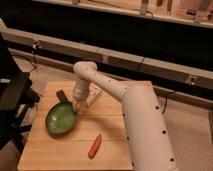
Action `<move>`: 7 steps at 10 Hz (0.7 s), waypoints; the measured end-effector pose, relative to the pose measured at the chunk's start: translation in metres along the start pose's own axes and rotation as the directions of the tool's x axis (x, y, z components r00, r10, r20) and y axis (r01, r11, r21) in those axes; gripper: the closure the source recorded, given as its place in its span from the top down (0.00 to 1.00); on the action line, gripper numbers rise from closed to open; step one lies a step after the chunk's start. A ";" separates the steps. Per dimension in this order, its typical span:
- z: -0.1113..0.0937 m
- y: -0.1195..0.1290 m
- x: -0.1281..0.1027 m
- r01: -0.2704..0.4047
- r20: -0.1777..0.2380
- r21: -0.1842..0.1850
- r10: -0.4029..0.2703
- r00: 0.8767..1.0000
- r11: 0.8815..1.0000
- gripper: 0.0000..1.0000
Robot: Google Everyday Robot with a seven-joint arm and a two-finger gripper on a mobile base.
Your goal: Drag the ceramic bowl in a circle
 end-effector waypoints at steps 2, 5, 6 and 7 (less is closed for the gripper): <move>0.008 -0.019 0.007 0.056 0.032 -0.005 -0.056 0.998 0.998 0.01; 0.029 -0.047 0.000 0.134 0.080 0.002 -0.134 0.988 0.991 0.01; 0.034 -0.051 -0.008 0.147 0.090 0.006 -0.147 0.985 0.989 0.01; 0.039 -0.053 -0.019 0.157 0.103 0.010 -0.157 0.982 0.988 0.01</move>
